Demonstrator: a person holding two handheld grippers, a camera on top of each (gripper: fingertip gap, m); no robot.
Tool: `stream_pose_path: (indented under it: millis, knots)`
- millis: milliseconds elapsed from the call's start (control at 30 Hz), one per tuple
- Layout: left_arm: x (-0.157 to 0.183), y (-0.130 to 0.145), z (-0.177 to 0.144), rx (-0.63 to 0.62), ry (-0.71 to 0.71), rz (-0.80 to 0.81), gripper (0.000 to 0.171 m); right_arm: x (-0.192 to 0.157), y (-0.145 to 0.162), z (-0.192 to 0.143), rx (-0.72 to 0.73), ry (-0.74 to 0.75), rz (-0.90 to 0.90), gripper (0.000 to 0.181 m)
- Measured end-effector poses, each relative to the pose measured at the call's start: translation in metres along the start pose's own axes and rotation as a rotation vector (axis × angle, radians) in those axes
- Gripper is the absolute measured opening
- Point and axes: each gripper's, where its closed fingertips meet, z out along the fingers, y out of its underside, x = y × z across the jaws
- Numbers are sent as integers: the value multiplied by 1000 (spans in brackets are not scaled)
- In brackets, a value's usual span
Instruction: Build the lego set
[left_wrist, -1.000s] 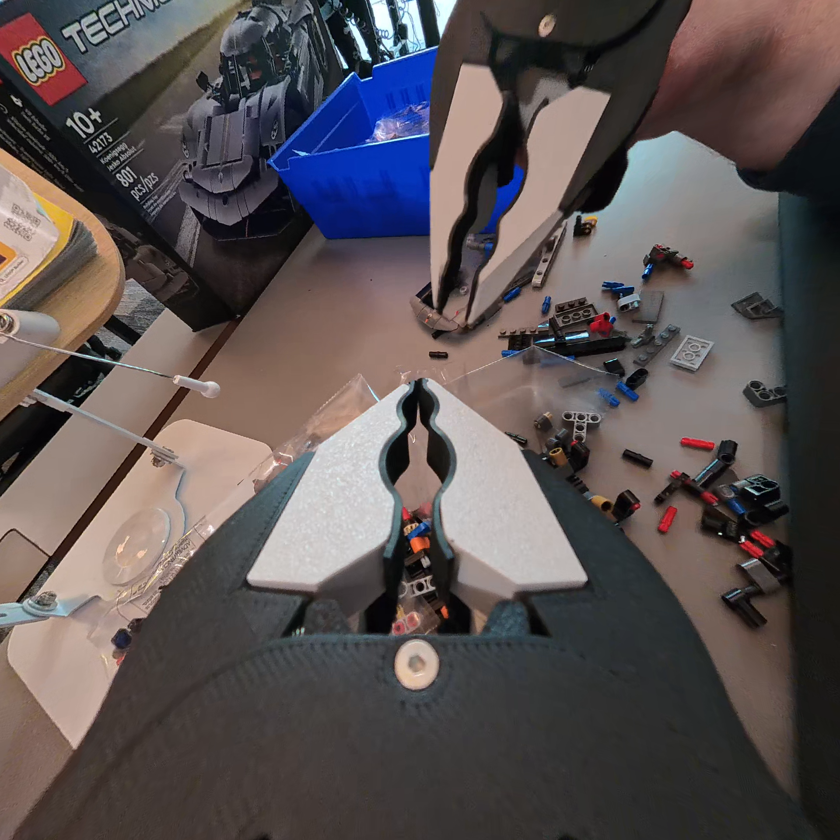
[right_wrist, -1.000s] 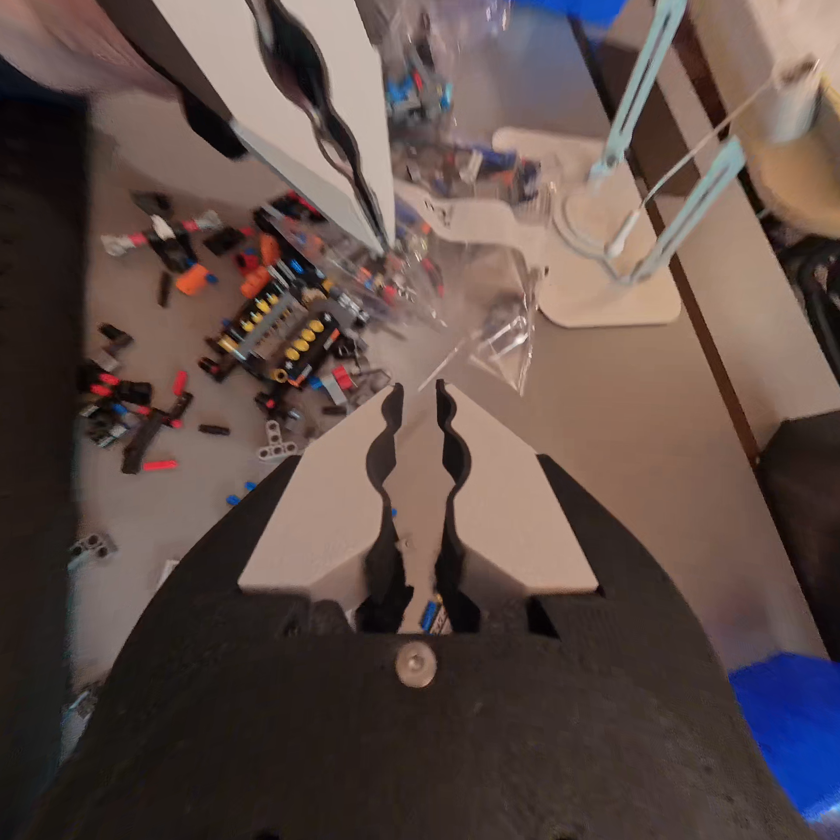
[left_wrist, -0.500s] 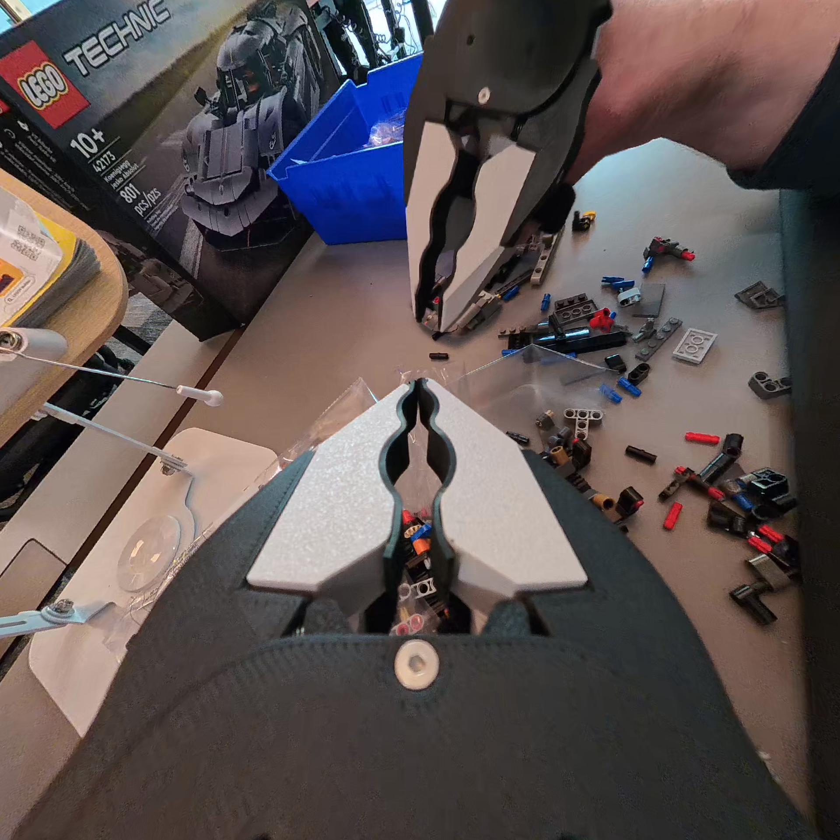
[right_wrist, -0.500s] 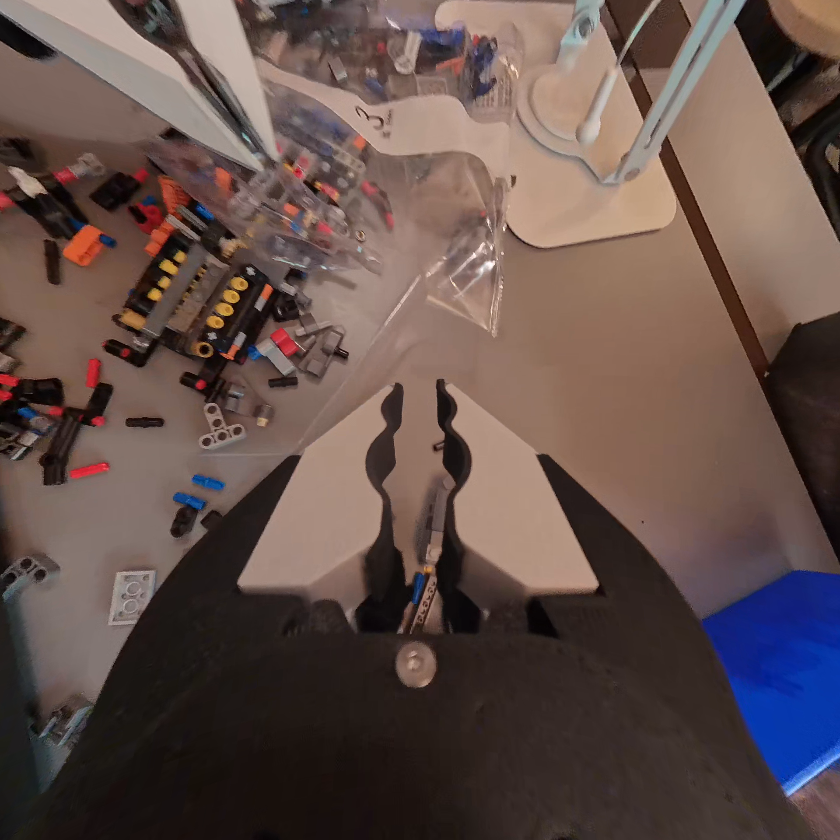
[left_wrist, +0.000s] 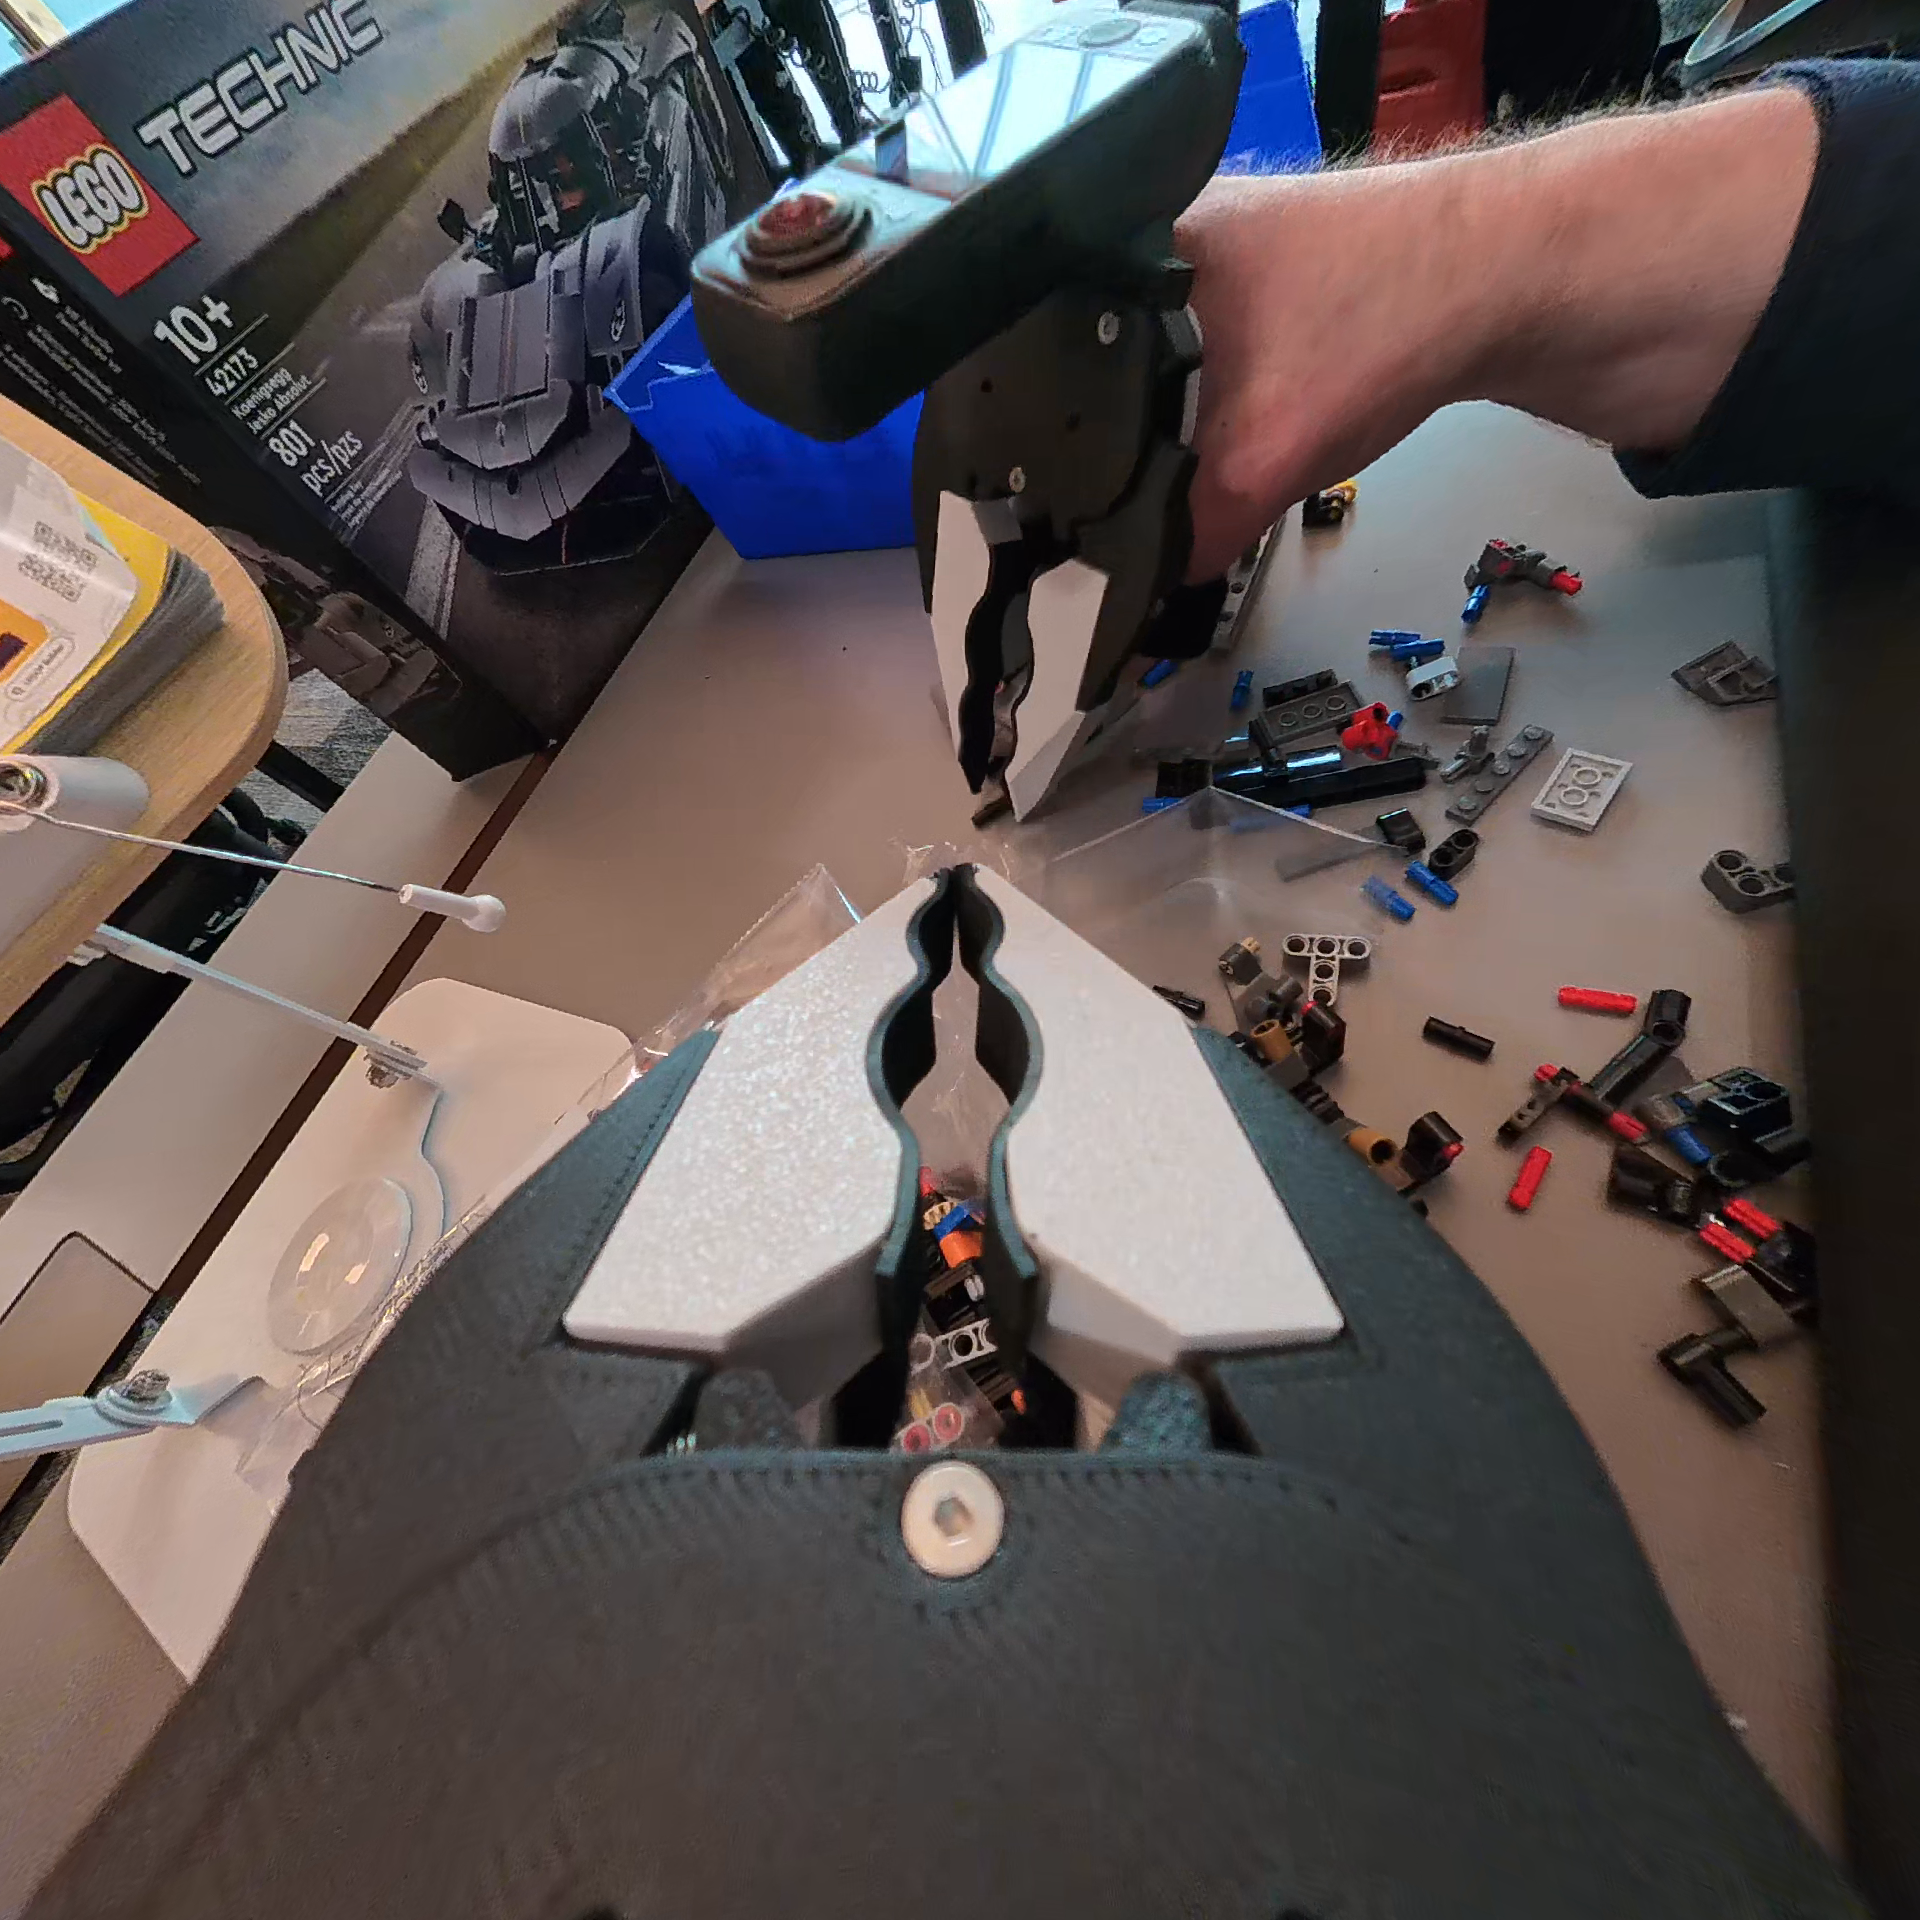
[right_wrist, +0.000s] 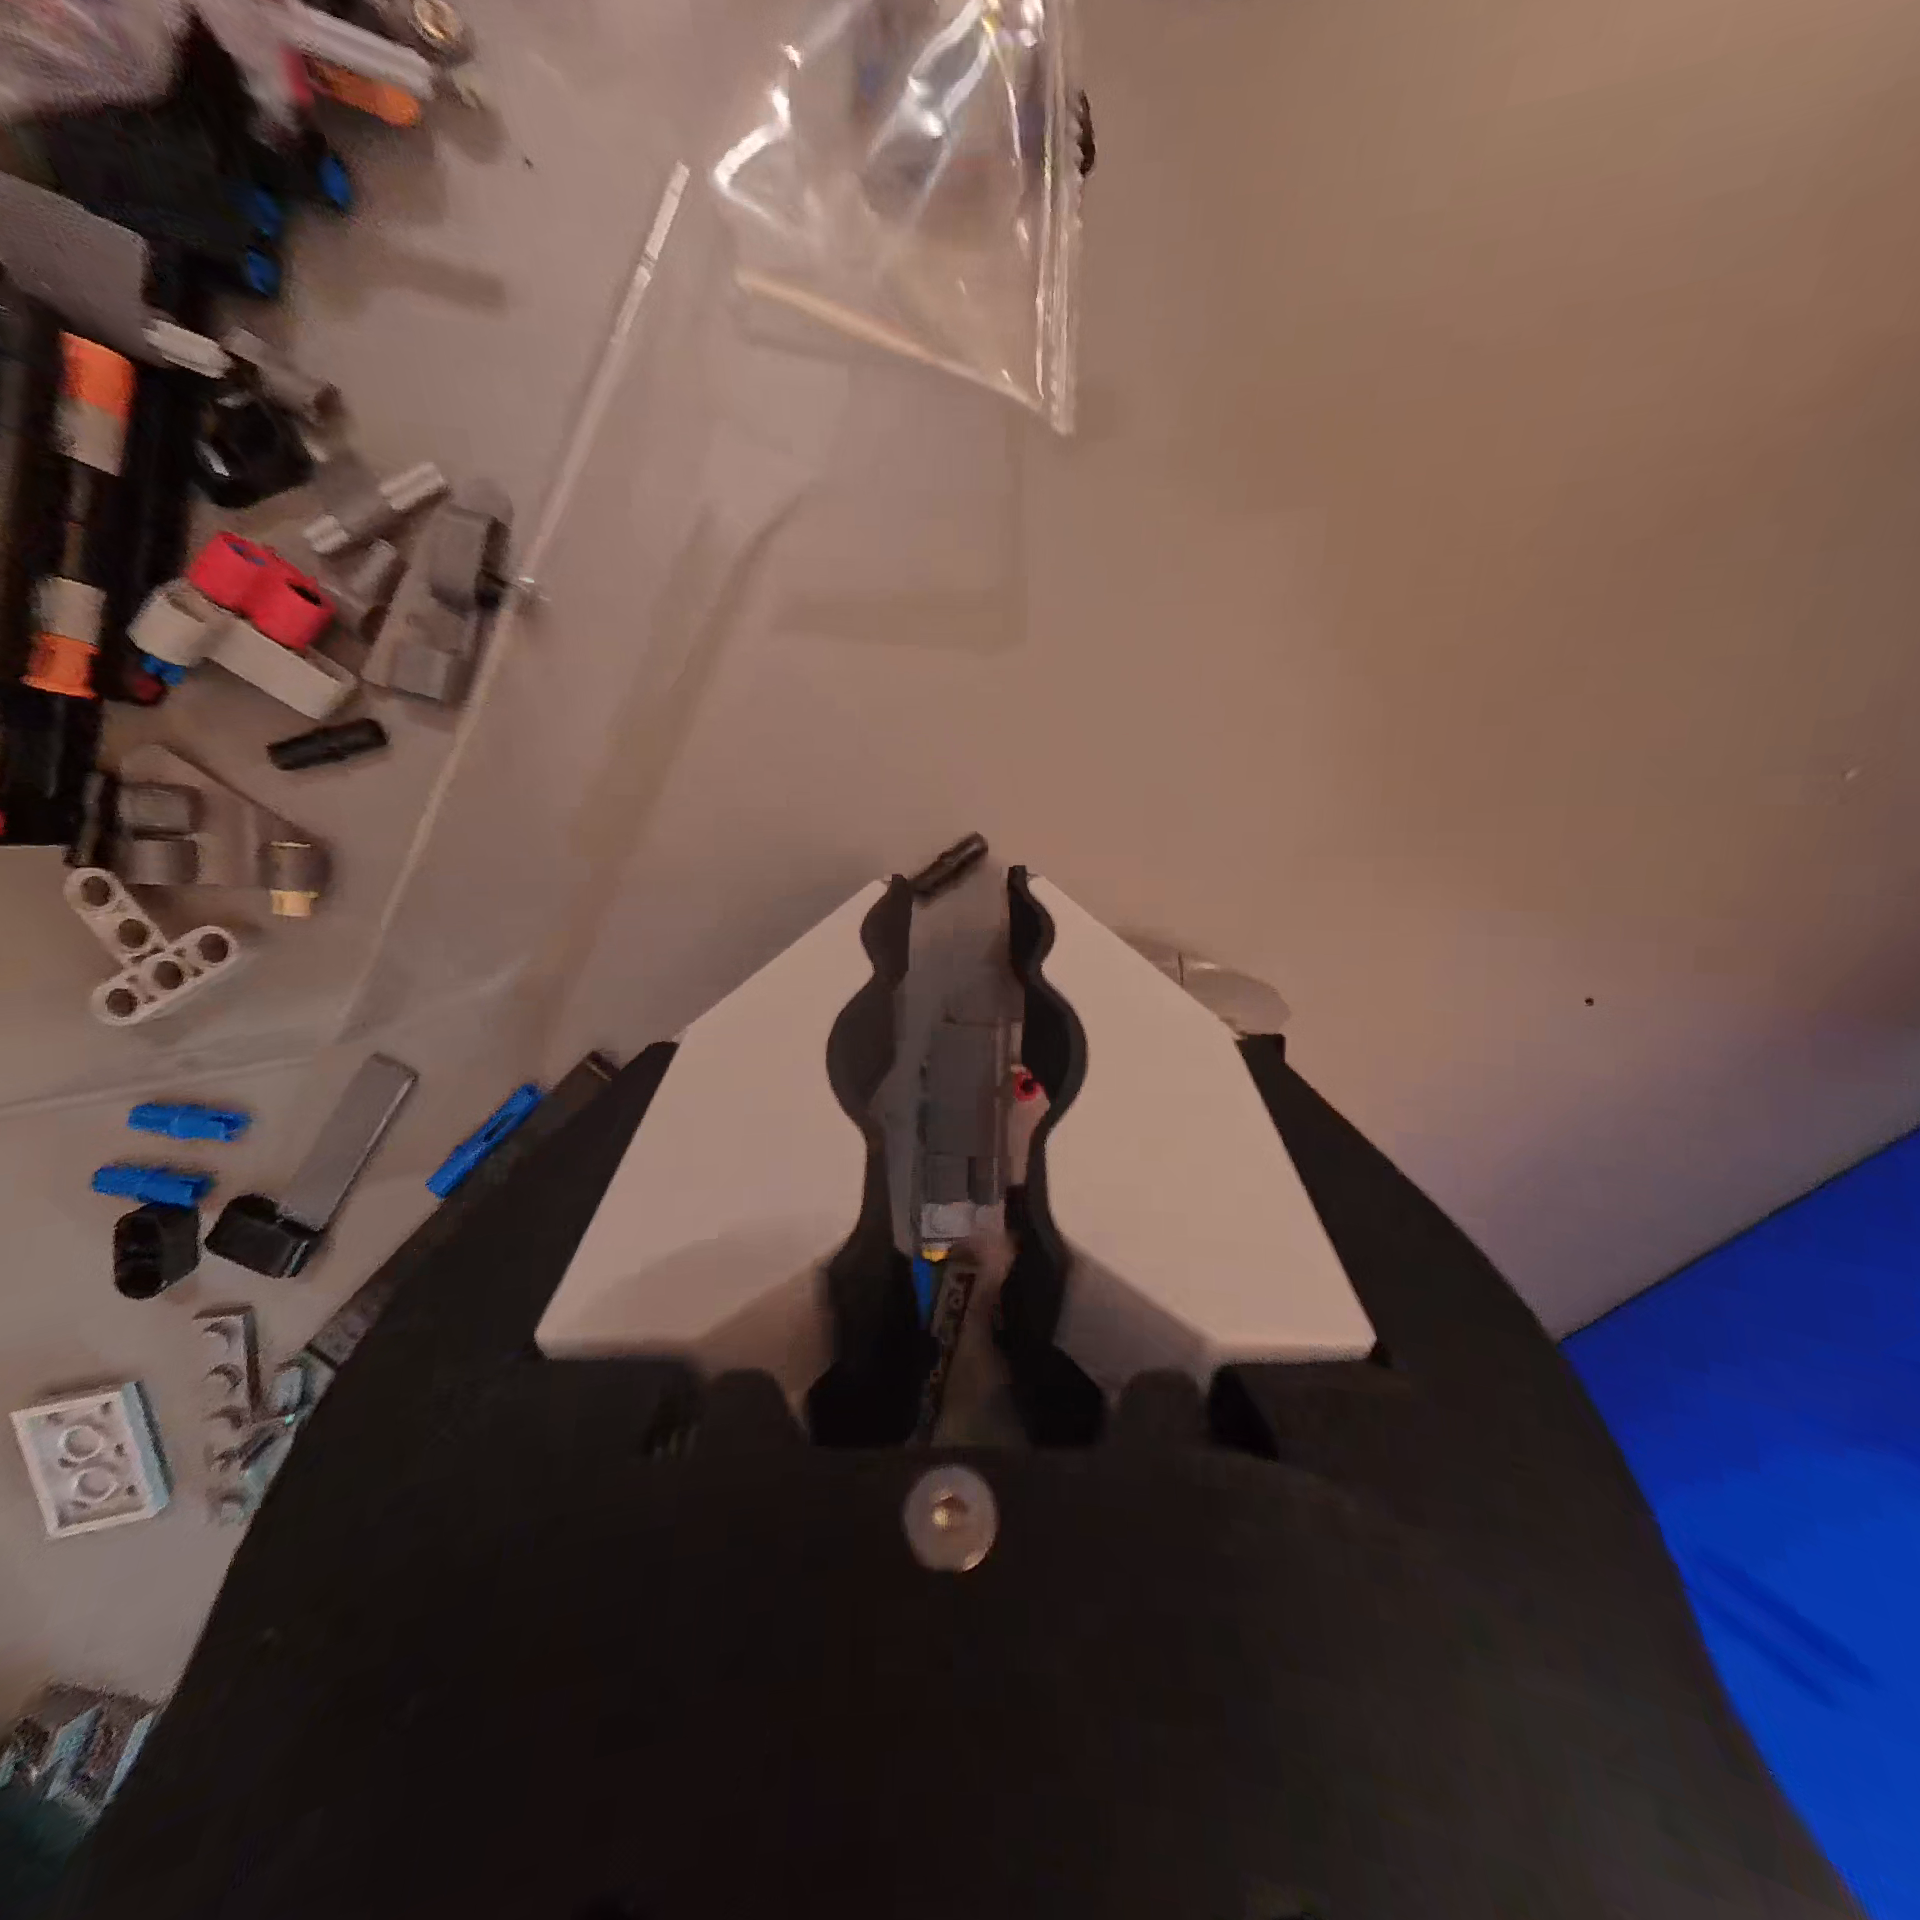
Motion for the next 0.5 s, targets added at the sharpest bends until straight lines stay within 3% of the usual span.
stream_pose_path:
  millis: [500]
  knots:
    - [1, 1, 0, -7, 8, -5, 0, 3, -2, 3, 39, -53, 76, 16]
